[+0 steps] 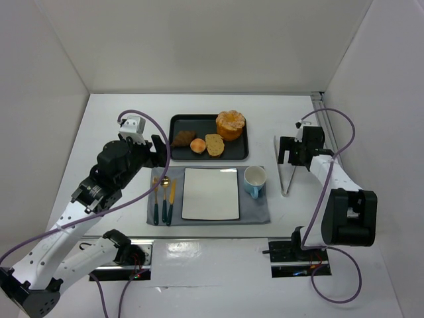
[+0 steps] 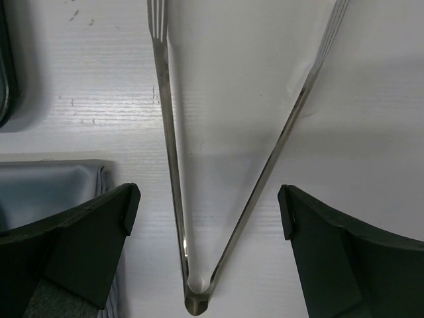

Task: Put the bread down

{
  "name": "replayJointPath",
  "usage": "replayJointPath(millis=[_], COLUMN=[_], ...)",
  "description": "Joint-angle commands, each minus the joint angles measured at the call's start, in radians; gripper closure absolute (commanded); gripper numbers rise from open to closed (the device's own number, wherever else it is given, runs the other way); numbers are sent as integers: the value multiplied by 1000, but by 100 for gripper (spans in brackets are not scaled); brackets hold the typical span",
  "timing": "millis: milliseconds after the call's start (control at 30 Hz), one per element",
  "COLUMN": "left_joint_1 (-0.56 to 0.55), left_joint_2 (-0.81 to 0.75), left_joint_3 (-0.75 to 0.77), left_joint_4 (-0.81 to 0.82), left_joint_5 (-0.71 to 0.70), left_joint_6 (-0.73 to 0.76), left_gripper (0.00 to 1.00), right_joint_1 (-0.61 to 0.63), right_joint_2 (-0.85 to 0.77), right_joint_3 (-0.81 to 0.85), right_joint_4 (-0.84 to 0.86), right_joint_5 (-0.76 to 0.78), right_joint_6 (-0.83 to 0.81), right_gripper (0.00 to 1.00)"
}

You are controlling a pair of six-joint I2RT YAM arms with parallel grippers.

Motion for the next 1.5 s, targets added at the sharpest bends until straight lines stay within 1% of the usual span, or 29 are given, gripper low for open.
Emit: replayJointPath(millis=[0, 333, 500, 767, 900, 1267, 1400, 1467], left_joint_1=[-3, -3, -3, -3, -3, -3, -3, -3], left_joint_2=[-4, -4, -4, -4, -4, -4, -4, -4], left_joint_3=[33, 33, 33, 33, 33, 24, 24, 24], left_joint_4=[41, 41, 41, 41, 41, 51, 51, 51], left_joint_5=[16, 16, 16, 16, 16, 16, 16, 16], left_joint_6=[-4, -4, -4, -4, -4, -4, -4, -4], left_gripper=[10, 9, 9, 9, 9, 9, 9, 9], right_joint_1=[8, 17, 58, 78, 78, 117, 126, 126], right_joint_2=[25, 91, 125, 154, 163, 248, 257, 257], right_joint_3=[7, 16, 16, 25, 34, 65, 65, 65], right_joint_4=[8, -10, -10, -10, -10, -10, -10, -10], right_joint_5=[40, 50, 60, 108, 108, 174, 174, 174], right_joint_6=[49, 68, 68, 68, 68, 86, 86, 86], right_gripper=[0, 0, 0, 0, 0, 0, 2, 7])
